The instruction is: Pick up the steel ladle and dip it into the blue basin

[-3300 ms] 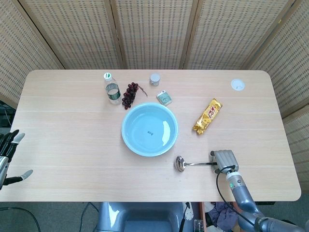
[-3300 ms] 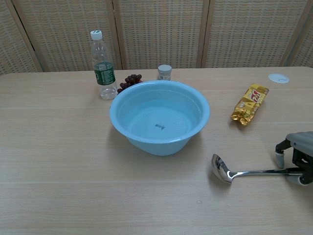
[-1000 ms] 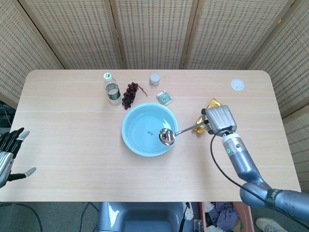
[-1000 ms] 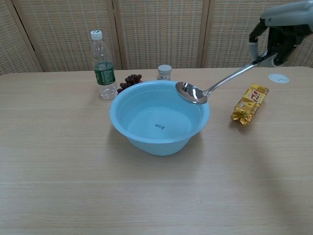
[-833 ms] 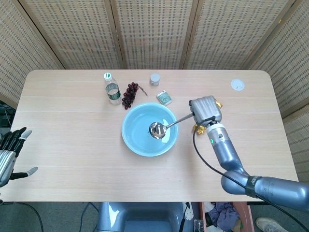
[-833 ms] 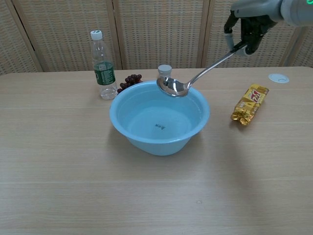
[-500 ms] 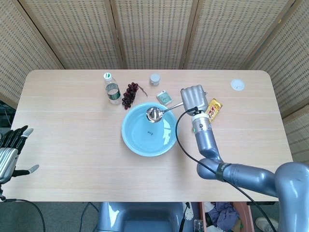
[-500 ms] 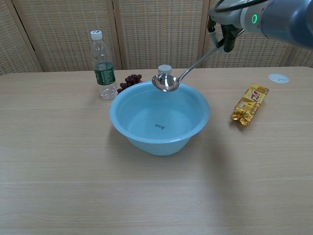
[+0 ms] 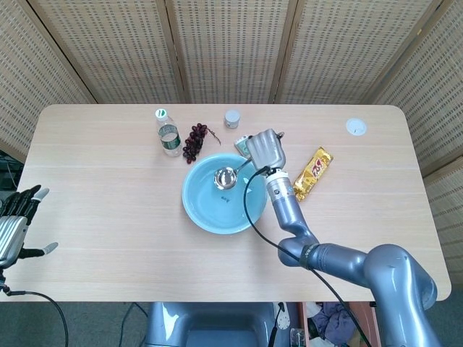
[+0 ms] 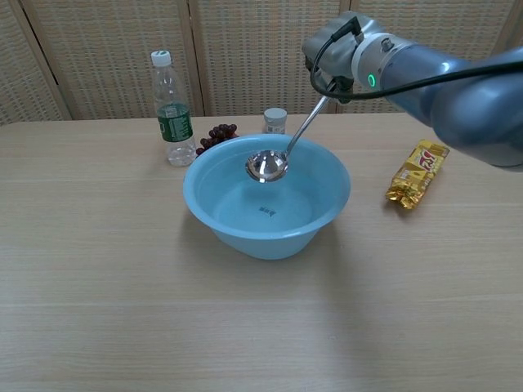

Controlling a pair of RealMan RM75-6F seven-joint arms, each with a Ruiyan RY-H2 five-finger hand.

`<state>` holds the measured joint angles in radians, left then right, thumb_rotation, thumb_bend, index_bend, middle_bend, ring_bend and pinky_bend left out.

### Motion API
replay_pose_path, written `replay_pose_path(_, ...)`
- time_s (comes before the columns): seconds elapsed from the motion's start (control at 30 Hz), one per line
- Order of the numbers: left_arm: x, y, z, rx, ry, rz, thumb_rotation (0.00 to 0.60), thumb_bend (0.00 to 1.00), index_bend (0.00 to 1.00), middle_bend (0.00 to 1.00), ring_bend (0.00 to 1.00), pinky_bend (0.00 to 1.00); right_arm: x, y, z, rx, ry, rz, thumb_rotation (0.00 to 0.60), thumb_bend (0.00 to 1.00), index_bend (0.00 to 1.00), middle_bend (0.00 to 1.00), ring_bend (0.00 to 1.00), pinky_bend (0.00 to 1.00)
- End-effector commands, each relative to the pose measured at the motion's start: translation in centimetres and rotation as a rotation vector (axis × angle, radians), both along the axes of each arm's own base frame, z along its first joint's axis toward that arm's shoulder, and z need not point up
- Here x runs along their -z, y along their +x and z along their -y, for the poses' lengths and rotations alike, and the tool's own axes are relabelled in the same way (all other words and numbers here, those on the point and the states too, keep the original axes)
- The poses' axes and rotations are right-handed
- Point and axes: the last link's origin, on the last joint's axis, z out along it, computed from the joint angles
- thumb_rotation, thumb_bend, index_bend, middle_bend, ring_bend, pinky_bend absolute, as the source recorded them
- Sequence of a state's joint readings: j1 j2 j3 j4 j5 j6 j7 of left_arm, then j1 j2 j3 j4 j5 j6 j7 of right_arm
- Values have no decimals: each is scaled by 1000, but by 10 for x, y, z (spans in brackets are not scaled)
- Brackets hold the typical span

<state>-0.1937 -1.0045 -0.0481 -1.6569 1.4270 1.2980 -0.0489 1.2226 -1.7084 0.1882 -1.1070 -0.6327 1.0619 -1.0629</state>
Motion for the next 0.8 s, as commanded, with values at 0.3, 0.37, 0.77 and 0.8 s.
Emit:
replay_pose_path(0.3, -2, -3, -3, -13, -5, 7, 600, 0, 0, 0, 0, 0, 28, -3, 0, -205, -54, -231, 600, 802, 763, 982, 965, 1000)
replay_pose_path(0.37, -2, -3, -4, -13, -5, 8, 600, 0, 0, 0, 0, 0, 31, -6, 0, -240, -66, -267, 600, 803, 764, 983, 965, 1000)
replay_pose_path(0.77, -2, -4, -3, -8, 5, 5, 600, 0, 0, 0, 0, 0, 46, -22, -6, -337, -58, -433, 600, 803, 770, 991, 968, 1000)
replay_pose_path(0.8, -2, -4, -3, -6, 6, 3, 600, 0, 0, 0, 0, 0, 47, -24, -6, -338, -57, -439, 600, 803, 771, 992, 968, 1000)
